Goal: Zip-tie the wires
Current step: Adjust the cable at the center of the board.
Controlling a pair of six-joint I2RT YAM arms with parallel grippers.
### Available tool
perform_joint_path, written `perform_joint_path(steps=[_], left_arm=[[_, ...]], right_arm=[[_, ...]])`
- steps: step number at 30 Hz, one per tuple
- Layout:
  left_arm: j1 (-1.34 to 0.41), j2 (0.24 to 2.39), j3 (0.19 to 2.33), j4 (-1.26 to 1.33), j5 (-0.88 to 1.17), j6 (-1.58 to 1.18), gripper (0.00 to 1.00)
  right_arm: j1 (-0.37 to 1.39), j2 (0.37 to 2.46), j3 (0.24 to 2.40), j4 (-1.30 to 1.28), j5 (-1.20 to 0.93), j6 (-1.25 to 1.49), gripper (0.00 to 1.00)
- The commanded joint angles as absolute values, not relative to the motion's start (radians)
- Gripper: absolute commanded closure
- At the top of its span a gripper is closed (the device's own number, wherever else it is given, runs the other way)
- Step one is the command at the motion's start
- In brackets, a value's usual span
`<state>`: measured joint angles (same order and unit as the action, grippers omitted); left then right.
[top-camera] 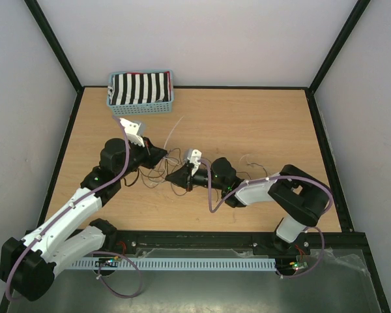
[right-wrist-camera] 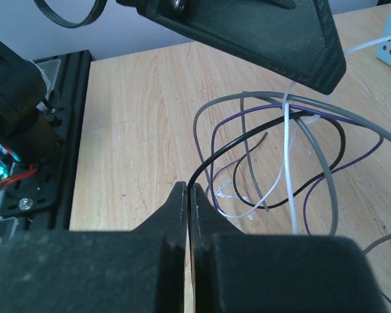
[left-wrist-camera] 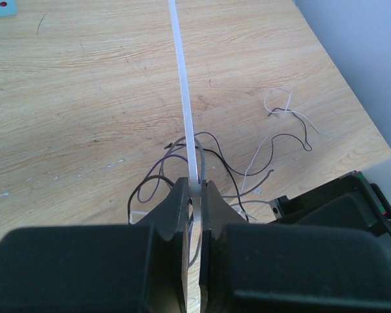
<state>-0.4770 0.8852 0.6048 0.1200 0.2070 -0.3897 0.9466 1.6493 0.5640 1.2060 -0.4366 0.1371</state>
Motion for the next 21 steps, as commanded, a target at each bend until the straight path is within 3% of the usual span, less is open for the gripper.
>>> perform_joint_path(steps=[1,21], left_arm=[[-0.478,0.880,0.617,0.135,0.178,-0.394,1.00],[-0.419,0.866,0.617,0.062,0.139,-0.358,1.00]], right_arm=[[0.954,1.571,0.549,1.197,-0.408,0.101,1.00],[0.939,1.089,0.351,0.675,-0.108,-0.040,1.00]])
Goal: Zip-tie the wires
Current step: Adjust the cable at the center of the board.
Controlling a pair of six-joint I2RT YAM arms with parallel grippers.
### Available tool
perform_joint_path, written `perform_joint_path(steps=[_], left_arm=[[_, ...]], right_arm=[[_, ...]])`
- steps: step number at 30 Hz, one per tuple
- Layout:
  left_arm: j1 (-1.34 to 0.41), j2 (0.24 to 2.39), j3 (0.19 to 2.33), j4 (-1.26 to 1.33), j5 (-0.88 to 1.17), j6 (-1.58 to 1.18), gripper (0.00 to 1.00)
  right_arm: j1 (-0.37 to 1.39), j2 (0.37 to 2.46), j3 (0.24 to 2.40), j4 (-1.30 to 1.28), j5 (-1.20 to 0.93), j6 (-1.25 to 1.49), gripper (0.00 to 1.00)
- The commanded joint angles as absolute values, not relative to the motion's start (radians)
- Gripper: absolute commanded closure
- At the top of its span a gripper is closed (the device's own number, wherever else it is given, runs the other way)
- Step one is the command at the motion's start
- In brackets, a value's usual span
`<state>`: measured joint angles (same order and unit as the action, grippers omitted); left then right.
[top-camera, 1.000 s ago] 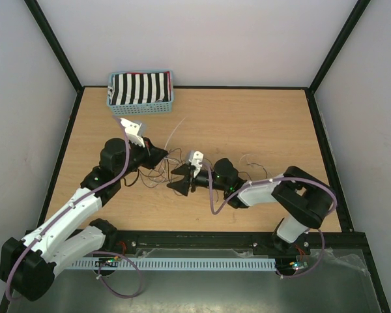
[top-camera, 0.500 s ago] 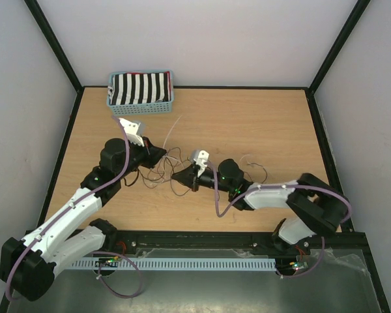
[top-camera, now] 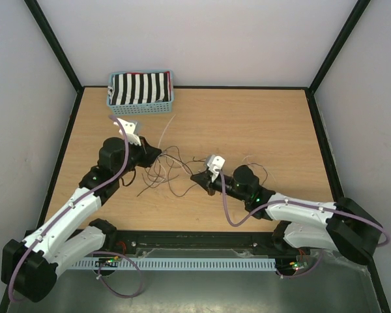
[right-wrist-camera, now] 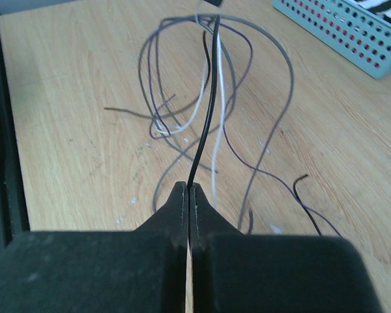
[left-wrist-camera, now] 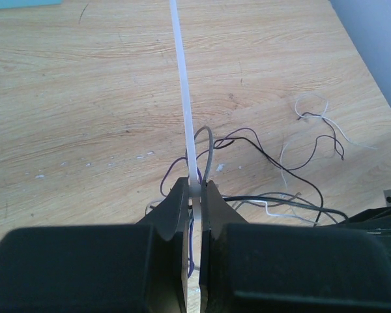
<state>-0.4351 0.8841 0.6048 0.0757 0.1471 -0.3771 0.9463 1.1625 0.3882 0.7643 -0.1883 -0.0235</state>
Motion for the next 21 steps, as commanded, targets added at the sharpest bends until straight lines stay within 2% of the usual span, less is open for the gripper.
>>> perform_joint_path(steps=[1,15,21], left_arm=[[-0.415,0.865,0.619,0.058,0.140,-0.358,1.00],[-0.376,0.851,0.630,0.020,0.147,-0.343,1.00],[-0.373,0.865,0.643,0.019,0.159,-0.335,1.00]], right_arm=[[0.936,1.068,0.341,0.662,-0.099,-0.039,1.00],[0.801,0.926,0.282,0.551,0.058,0.041,1.00],[0.790,0.950,0.284,0.569,-0.038,0.039,1.00]])
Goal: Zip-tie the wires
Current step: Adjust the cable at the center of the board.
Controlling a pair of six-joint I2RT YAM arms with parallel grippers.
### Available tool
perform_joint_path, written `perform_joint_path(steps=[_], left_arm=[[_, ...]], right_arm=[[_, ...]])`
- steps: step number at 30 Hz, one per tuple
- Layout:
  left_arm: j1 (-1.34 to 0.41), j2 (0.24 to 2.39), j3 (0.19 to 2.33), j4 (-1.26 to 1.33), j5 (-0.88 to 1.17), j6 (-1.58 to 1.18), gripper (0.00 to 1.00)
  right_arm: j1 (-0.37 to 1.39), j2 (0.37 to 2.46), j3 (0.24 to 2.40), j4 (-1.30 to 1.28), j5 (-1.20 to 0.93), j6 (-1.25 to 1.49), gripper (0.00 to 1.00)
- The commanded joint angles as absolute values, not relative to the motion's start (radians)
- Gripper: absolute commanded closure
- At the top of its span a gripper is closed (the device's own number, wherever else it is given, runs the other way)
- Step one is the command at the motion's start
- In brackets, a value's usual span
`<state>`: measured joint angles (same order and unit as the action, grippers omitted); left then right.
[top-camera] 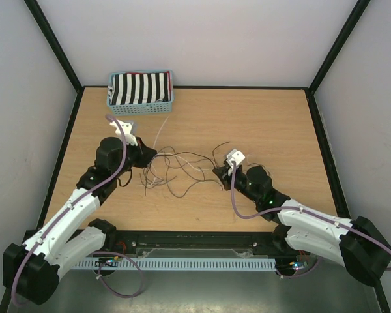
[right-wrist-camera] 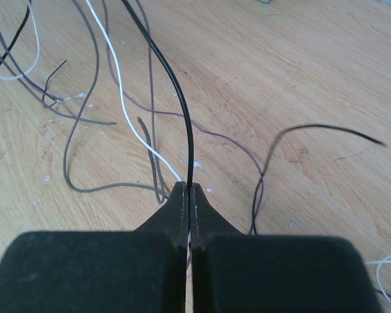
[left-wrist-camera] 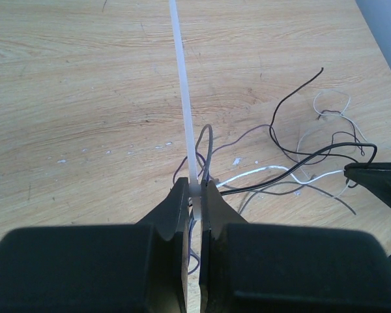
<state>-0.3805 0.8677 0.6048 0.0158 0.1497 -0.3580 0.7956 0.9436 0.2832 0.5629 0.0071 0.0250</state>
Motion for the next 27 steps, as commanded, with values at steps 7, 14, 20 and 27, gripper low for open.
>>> perform_joint_path(steps=[7,14,20,27], left_arm=[[-0.373,0.860,0.657,0.018,0.181,-0.283,1.00],[-0.373,0.865,0.688,-0.024,0.234,-0.203,1.00],[-0.373,0.869,0.700,-0.057,0.232,-0.186,1.00],[-0.373,0.868,0.706,-0.056,0.289,-0.174,1.00]], right_arm=[[0.790,0.866,0.285,0.555,-0.079,0.001,0.54],[0.790,0.755,0.270,0.648,-0.090,-0.012,0.44],[0.790,0.646,0.265,0.662,0.030,-0.011,0.29],[0.788,0.751,0.284,0.770,-0.052,-0.061,0.44]])
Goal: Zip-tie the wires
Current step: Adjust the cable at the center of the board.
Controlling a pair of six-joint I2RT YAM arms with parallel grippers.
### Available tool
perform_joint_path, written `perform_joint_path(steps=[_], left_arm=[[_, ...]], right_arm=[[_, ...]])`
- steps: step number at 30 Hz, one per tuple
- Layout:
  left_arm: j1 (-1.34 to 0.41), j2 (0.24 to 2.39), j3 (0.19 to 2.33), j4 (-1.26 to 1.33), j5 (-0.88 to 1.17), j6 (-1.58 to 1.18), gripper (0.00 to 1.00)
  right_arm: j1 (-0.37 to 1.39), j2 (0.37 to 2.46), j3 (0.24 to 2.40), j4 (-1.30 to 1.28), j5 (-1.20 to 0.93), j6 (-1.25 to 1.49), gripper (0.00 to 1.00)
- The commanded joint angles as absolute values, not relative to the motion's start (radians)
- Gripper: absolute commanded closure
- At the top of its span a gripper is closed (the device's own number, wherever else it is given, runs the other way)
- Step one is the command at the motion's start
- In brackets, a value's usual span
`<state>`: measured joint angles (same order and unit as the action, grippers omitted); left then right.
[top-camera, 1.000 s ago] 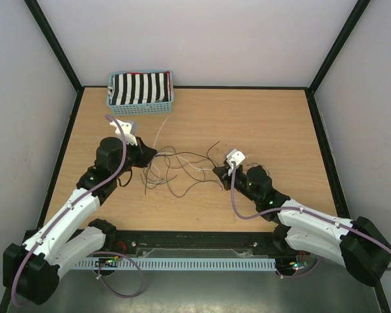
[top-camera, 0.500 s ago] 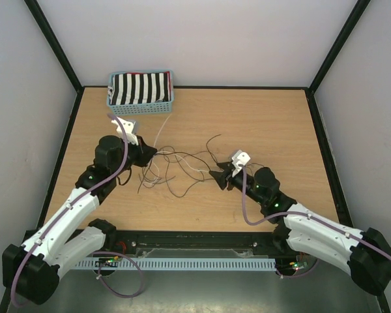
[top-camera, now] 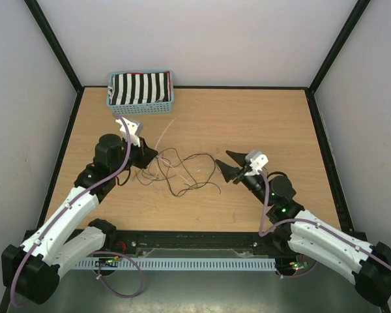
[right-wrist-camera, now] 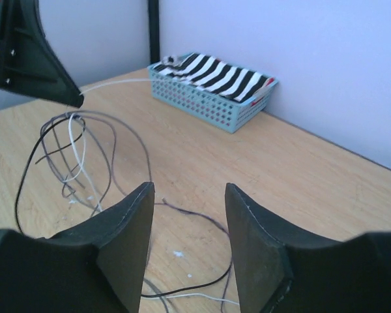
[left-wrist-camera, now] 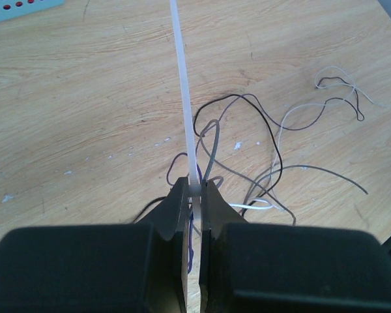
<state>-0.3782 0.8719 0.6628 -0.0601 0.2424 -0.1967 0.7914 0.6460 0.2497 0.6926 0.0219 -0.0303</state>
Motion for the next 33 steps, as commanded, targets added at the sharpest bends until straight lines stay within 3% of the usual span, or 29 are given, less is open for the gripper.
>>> perform_joint_path(steps=[1,8,12,18,25,33], left_arm=[[-0.373,0.867,0.707,-0.056,0.297,-0.172,1.00],[-0.373,0.862,0.706,-0.055,0.312,-0.170,1.00],[-0.373,0.863,0.706,-0.055,0.315,-0.173,1.00],[-0.373,0.862,0.709,-0.053,0.324,-0.183,1.00],[-0.373,0.858,0.721,-0.052,0.341,-0.194,1.00],[-0.373,0.866,0.731,-0.052,0.346,-0.206,1.00]], right_arm=[[0.788,0.801,0.299,0.793,-0.110,-0.063,0.46],[0.787,1.177,0.385,1.116,-0.378,-0.091,0.55],[0.787,1.367,0.475,1.184,-0.483,-0.113,0.67],[0.784,1.558,0.539,1.237,-0.536,-0.133,0.73],[0.784,1.689,0.582,1.237,-0.558,-0.154,0.74],[0.784,1.797,0.645,1.145,-0.580,-0.229,0.64]])
